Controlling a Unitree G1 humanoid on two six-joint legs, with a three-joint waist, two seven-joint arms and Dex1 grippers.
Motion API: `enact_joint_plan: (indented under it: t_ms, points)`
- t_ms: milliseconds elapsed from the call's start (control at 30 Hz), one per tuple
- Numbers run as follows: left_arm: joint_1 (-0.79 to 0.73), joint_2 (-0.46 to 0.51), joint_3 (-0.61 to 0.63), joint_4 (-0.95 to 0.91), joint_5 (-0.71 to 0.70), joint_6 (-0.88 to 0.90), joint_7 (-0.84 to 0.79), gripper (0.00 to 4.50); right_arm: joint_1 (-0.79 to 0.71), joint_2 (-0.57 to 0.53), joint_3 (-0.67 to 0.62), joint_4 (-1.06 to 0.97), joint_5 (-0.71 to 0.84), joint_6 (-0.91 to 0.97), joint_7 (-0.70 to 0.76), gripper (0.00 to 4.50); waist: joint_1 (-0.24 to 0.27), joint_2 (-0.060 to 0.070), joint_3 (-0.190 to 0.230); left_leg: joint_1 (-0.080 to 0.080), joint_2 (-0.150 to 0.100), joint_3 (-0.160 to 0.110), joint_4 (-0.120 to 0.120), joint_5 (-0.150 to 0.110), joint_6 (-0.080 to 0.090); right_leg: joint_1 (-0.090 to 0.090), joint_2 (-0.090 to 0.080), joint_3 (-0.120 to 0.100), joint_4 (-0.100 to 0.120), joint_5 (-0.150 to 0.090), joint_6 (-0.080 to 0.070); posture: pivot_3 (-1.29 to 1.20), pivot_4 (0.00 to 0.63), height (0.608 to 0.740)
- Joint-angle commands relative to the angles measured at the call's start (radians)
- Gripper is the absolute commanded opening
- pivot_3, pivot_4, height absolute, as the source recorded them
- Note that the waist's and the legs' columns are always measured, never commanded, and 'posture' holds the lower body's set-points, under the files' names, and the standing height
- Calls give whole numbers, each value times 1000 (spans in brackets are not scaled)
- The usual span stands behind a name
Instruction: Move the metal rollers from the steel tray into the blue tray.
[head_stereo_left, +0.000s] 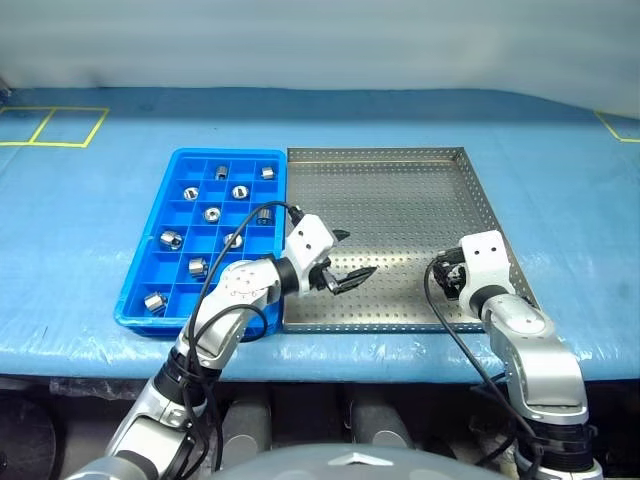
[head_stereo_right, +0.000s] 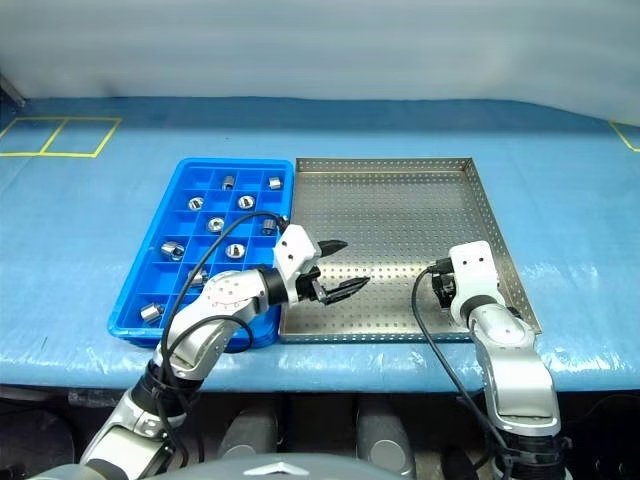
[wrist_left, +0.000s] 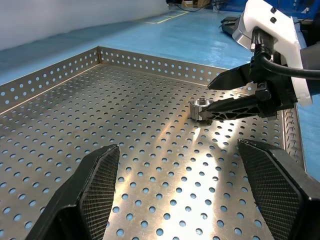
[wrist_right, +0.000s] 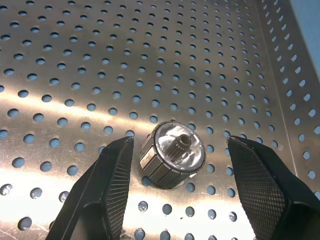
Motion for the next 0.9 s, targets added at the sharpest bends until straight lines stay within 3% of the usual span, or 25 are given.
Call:
enact_joint_plan:
  t_ms: [33, 100, 200, 467, 900]
  points:
    - [2, -1, 10, -42, 0, -4, 8, 4135, -15, 1, -25, -4, 2, -7, -13, 3152, 1, 0, 0, 0, 0, 0, 0, 0, 0, 0, 0, 0, 0, 0, 0, 44, 150, 740]
    - [3, -2, 12, -44, 1, -2, 11, 4135, -19, 2, -27, 1, 5, 0, -15, 3152, 2, 0, 0, 0, 0, 0, 0, 0, 0, 0, 0, 0, 0, 0, 0, 55, 150, 740]
    - [2, -2, 13, -44, 5, 1, 20, 4135, -24, 3, -30, 5, 13, 18, -14, 2542, 4, 0, 0, 0, 0, 0, 0, 0, 0, 0, 0, 0, 0, 0, 0, 57, 150, 740]
    - [-2, -3, 15, -39, 9, 1, 27, 4135, -29, 3, -29, 2, 19, 33, -21, 13, 7, 0, 0, 0, 0, 0, 0, 0, 0, 1, 0, 0, 0, 0, 0, 54, 150, 740]
    - [-3, -2, 17, -35, 16, 1, 40, 4135, -47, 14, -18, -46, 64, 1, 11, 13, 7, 0, 0, 1, 0, 0, 0, 0, 0, 1, 0, 0, 0, 0, 0, 57, 150, 740]
